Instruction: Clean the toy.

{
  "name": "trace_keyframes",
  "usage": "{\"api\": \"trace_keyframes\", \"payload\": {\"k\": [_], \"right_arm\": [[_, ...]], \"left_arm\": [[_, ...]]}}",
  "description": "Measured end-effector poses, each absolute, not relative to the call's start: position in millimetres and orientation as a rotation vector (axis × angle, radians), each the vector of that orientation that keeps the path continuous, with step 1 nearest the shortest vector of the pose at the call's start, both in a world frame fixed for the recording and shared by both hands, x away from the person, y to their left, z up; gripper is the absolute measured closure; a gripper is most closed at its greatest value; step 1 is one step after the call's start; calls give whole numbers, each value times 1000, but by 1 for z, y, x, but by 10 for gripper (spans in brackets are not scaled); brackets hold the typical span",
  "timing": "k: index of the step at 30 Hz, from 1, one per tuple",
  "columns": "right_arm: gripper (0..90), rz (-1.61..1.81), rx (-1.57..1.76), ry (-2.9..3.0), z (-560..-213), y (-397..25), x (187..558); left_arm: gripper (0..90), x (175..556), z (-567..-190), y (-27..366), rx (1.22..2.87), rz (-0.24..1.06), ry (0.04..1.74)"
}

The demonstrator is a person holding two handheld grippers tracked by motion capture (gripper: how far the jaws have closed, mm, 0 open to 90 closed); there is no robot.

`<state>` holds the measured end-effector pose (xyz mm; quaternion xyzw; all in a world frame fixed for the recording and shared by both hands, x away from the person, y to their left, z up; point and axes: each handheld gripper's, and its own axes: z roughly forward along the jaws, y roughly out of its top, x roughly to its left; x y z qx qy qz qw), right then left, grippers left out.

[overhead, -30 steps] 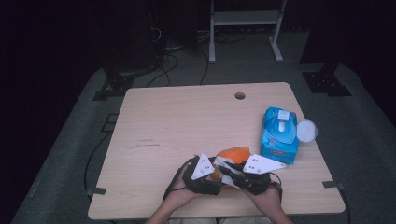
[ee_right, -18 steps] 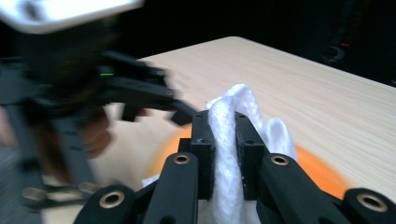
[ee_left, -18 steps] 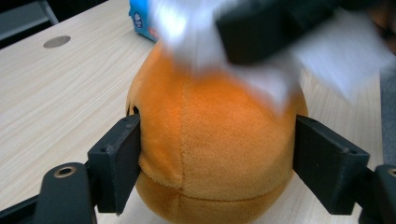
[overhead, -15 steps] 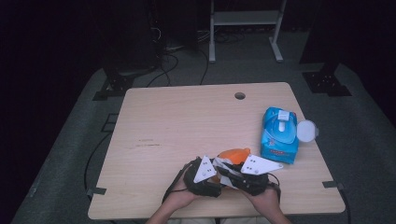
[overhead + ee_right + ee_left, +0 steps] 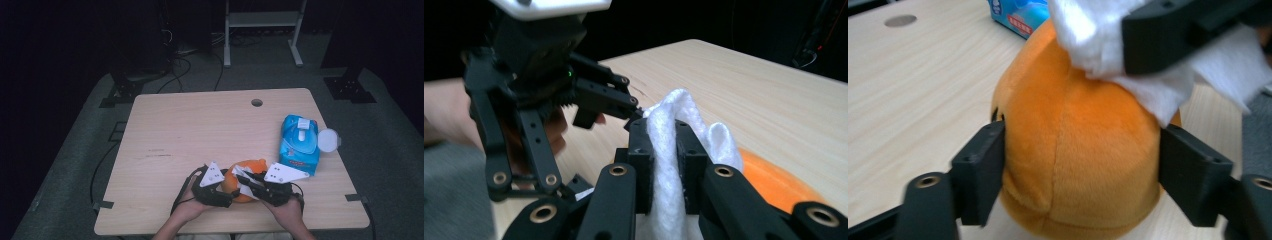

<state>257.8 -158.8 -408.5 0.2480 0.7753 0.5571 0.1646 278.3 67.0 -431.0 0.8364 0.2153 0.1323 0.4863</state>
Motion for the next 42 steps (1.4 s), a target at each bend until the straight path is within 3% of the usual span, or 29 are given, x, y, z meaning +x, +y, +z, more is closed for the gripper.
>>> {"api": "trace_keyframes", "payload": {"k": [3, 6, 8, 12, 16, 22, 25, 28, 30, 33, 35, 39, 42], "right_arm": [[803, 1583, 801, 2153, -409, -175, 266], [803, 1604, 906, 2115, -414, -190, 270], [802, 1625, 889, 2132, -414, -185, 267], [802, 1617, 800, 2173, -409, -170, 263], [802, 1607, 876, 2131, -412, -186, 271], [801, 1652, 826, 2187, -414, -170, 260], [800, 1593, 745, 2217, -411, -157, 258], [800, 1579, 798, 2159, -408, -171, 264], [800, 1566, 870, 2128, -411, -188, 271], [800, 1581, 950, 2116, -419, -201, 276], [802, 1598, 951, 2127, -419, -200, 276], [802, 1667, 850, 2159, -409, -184, 268], [801, 1623, 755, 2187, -402, -174, 263]], "left_arm": [[271, 282, -430, 72, 2004, 296, 553], [190, 281, -427, 67, 1964, 278, 564], [184, 280, -427, 62, 1996, 307, 548], [297, 278, -427, 66, 2005, 348, 520], [327, 278, -423, 68, 2003, 363, 504], [172, 281, -427, 63, 1978, 300, 562], [282, 275, -427, 60, 2001, 368, 506], [316, 273, -425, 61, 2003, 374, 472], [272, 273, -425, 62, 1989, 349, 471], [138, 279, -428, 63, 2005, 284, 546], [199, 278, -431, 63, 2012, 284, 538], [324, 272, -422, 58, 2011, 406, 440], [305, 272, -418, 55, 2024, 414, 400]]}}
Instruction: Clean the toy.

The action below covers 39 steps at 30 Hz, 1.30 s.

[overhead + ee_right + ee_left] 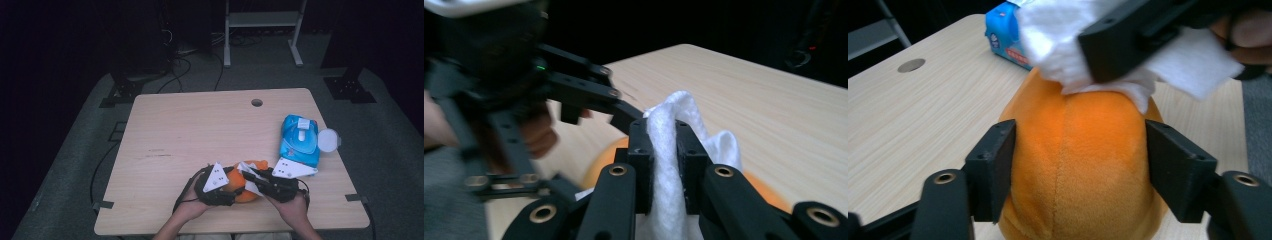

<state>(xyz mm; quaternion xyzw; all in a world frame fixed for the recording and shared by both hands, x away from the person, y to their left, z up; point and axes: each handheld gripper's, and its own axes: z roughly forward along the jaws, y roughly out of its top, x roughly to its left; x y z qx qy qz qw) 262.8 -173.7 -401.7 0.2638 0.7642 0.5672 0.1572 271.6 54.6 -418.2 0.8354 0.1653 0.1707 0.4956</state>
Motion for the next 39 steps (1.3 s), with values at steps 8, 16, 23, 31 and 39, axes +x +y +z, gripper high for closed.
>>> {"api": "trace_keyframes", "payload": {"k": [8, 16, 23, 31, 39], "right_arm": [[800, 1656, 818, 2189, -408, -180, 264], [797, 1561, 823, 2164, -406, -182, 270], [792, 1588, 797, 2206, -410, -172, 261], [791, 1589, 931, 2130, -416, -192, 271], [790, 1573, 881, 2144, -416, -188, 270]], "left_arm": [[282, 270, -431, 53, 2051, 364, 421], [325, 270, -430, 58, 2074, 365, 408], [239, 270, -427, 50, 2048, 342, 441], [137, 275, -425, 57, 1988, 327, 467], [295, 280, -427, 73, 2008, 341, 505]]}}
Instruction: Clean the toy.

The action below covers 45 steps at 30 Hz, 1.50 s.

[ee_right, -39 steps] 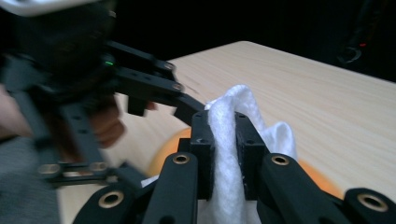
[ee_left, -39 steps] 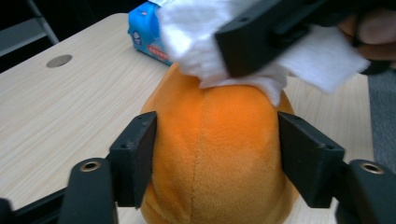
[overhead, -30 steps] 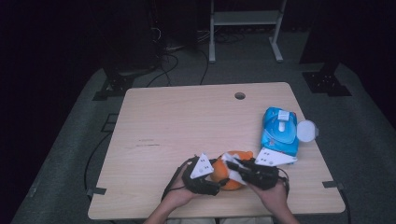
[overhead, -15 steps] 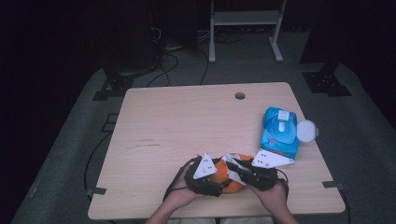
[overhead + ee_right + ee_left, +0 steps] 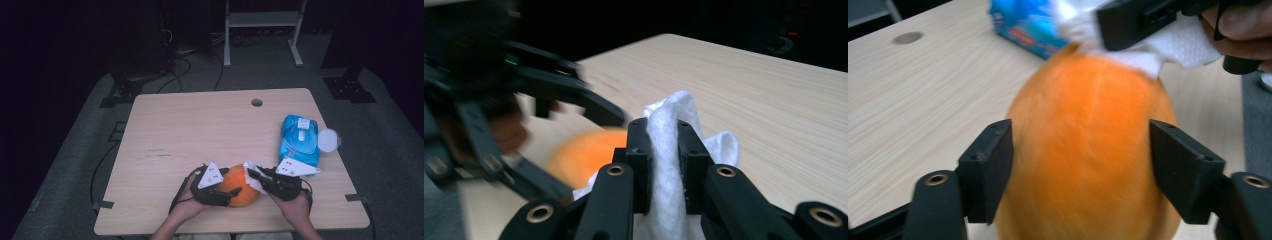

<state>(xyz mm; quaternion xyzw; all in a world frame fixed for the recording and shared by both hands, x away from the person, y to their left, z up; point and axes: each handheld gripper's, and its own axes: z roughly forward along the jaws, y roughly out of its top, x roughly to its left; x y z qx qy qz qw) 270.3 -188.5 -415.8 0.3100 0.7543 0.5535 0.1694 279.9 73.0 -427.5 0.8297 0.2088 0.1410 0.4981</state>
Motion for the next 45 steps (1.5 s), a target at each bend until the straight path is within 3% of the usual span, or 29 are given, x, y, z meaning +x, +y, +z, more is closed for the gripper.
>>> {"api": "trace_keyframes", "payload": {"k": [5, 9, 12, 14, 17, 23, 29, 34, 39, 45], "right_arm": [[798, 1643, 922, 2145, -420, -190, 270], [799, 1657, 809, 2200, -414, -173, 261], [803, 1624, 853, 2169, -416, -182, 267], [804, 1598, 908, 2142, -420, -194, 273], [804, 1605, 972, 2118, -424, -200, 274], [802, 1627, 891, 2144, -418, -189, 269], [803, 1589, 1097, 2099, -437, -215, 283], [802, 1728, 982, 2083, -418, -203, 277], [802, 1701, 1078, 2091, -432, -213, 285], [804, 1733, 915, 2147, -414, -193, 271]], "left_arm": [[158, 281, -429, 70, 1982, 296, 496], [289, 279, -428, 69, 2031, 340, 455], [329, 282, -428, 77, 2015, 324, 491], [327, 283, -429, 78, 1993, 301, 496], [197, 279, -429, 66, 2007, 305, 447], [304, 281, -429, 75, 2039, 317, 467], [296, 281, -431, 76, 2037, 306, 462], [289, 279, -432, 72, 2036, 307, 440], [289, 276, -432, 69, 2037, 311, 423], [292, 274, -433, 65, 2044, 319, 392]]}}
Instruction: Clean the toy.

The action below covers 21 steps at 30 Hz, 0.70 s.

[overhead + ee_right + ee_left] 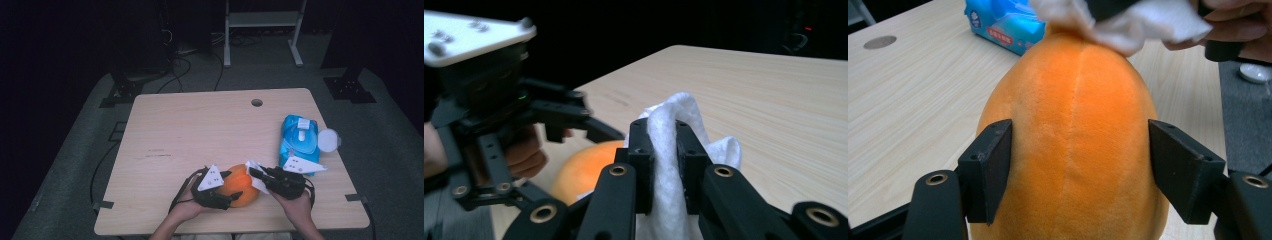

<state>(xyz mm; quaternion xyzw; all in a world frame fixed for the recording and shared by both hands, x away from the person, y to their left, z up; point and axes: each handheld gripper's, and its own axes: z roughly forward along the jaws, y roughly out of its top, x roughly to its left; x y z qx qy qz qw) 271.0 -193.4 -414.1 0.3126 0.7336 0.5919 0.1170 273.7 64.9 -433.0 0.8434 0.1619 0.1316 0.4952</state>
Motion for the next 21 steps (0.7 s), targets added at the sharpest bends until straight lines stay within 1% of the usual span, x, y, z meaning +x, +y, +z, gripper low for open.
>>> {"api": "trace_keyframes", "payload": {"k": [2, 4, 6, 11, 13, 17, 19, 21], "right_arm": [[805, 1685, 929, 2155, -420, -194, 274], [806, 1665, 1004, 2133, -427, -204, 281], [805, 1657, 1035, 2119, -426, -208, 281], [802, 1679, 894, 2172, -416, -187, 268], [803, 1659, 890, 2180, -418, -187, 270], [804, 1627, 925, 2169, -424, -195, 275], [803, 1651, 954, 2161, -425, -200, 277], [802, 1681, 964, 2160, -424, -196, 274]], "left_arm": [[294, 273, -432, 65, 2047, 323, 390], [296, 275, -433, 65, 2033, 312, 400], [296, 275, -433, 64, 2033, 310, 403], [292, 276, -434, 66, 2026, 305, 414], [261, 277, -434, 69, 2006, 293, 418], [124, 283, -433, 73, 1980, 269, 477], [120, 286, -438, 72, 1987, 233, 503], [160, 286, -440, 71, 2003, 229, 499]]}}
